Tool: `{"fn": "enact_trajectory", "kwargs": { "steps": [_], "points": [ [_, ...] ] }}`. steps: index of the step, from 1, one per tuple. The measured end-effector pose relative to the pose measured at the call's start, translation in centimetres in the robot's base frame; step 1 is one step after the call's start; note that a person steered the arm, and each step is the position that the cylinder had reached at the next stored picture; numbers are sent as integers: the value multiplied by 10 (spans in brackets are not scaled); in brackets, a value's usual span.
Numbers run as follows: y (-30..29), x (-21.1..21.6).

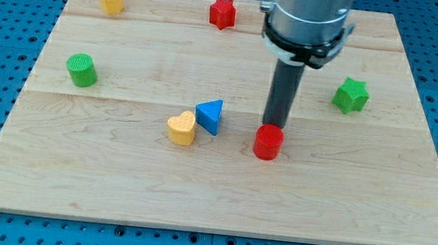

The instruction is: Move the blue triangle and the yellow heart away from each other

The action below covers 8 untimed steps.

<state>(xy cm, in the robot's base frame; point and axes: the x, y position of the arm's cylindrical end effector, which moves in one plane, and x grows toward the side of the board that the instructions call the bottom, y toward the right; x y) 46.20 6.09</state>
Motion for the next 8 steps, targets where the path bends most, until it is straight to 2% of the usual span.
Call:
{"fn": "enact_trajectory", "kwargs": {
  "steps": [1, 3, 4, 5, 6, 7, 8],
  "points": [
    [-29, 0],
    [-38, -5],
    [-39, -32],
    [-84, -41],
    [-157, -21],
    [-153, -9],
    [-141, -39]
  ]
}}
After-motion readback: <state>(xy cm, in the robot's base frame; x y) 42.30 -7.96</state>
